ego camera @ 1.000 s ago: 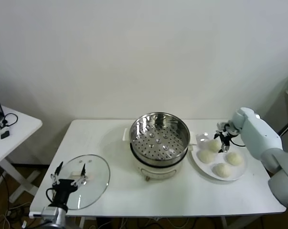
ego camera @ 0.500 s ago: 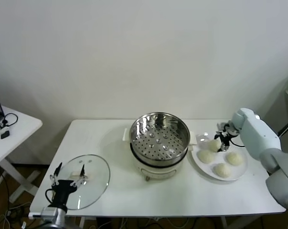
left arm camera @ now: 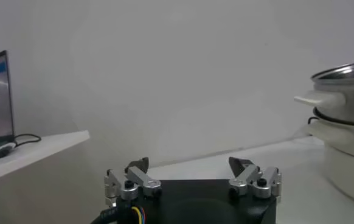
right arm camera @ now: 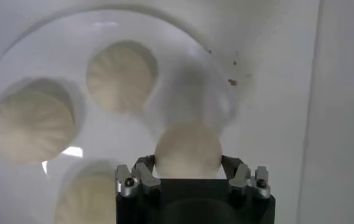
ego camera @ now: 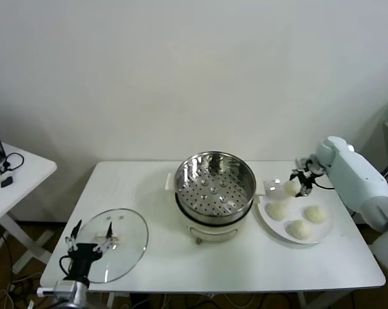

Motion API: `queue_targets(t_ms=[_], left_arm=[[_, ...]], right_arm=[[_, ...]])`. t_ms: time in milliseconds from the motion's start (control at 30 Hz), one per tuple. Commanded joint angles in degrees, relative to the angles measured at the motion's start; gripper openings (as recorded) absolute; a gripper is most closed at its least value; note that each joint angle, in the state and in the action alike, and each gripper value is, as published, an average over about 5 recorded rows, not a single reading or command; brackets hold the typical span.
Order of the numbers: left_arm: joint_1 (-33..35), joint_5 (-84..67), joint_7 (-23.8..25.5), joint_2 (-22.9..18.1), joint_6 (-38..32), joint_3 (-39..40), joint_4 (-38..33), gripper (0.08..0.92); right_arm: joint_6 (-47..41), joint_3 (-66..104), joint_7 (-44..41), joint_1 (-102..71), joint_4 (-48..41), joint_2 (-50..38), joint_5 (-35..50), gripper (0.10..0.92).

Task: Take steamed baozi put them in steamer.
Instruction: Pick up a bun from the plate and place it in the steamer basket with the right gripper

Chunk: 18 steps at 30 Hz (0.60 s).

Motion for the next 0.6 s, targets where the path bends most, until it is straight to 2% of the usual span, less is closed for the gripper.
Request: queue_targets(t_ms=[33,300,600], left_arm=[[0.1,-0.2,-0.2,-0.1,0.0,0.0,-0.1,0.823],[-0.1,0.1,-0.8,-0.2,0.4,0.5,0.0,0.823],[-0.4,0.2,-0.8,0.1,0.7,0.9,0.2,0.823]], right_arm=[[0.9,-13.2,-1.0,10.1,18.7,-7.5,6.8,0.732],[3.7,-28.0,-1.1,27.1,34.8,-11.2,12.3,0.731],[4.4,-32.0,-1.0,32.4,42.8,-3.8,12.2,0.729]])
